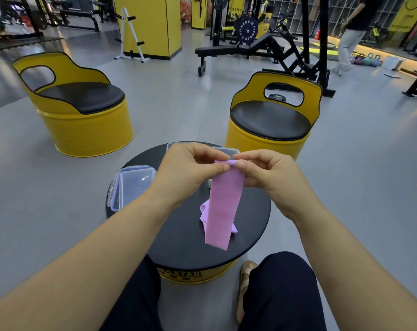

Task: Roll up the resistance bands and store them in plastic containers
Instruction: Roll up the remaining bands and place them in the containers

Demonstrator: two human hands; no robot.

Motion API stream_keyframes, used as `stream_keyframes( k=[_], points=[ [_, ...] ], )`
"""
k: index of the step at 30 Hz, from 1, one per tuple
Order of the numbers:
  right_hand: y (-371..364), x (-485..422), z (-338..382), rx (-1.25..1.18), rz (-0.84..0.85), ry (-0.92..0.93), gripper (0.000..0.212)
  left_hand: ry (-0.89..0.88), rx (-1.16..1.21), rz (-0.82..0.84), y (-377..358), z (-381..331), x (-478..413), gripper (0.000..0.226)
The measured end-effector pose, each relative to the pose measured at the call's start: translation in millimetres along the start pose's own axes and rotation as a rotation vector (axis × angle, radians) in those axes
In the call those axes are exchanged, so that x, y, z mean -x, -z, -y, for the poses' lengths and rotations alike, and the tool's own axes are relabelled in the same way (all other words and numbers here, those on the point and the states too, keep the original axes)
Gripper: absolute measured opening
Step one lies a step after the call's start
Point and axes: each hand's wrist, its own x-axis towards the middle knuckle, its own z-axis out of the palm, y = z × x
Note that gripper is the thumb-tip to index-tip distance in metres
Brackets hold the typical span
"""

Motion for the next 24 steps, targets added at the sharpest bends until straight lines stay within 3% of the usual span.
stream_keyframes(
  k=[15, 24],
  points=[
    [1.6, 0.1, -5.1, -0.011, -0.028, 0.036, 0.015, 0.086, -0.002, 0.038, -1.0, 1.3, 3.1, 0.009],
    [-1.8, 1.5, -2.9, -0.013, 0.005, 0.003, 0.028, 0.009, 0.01, -0.023, -2.7, 4.0, 2.0, 0.023]
  ],
)
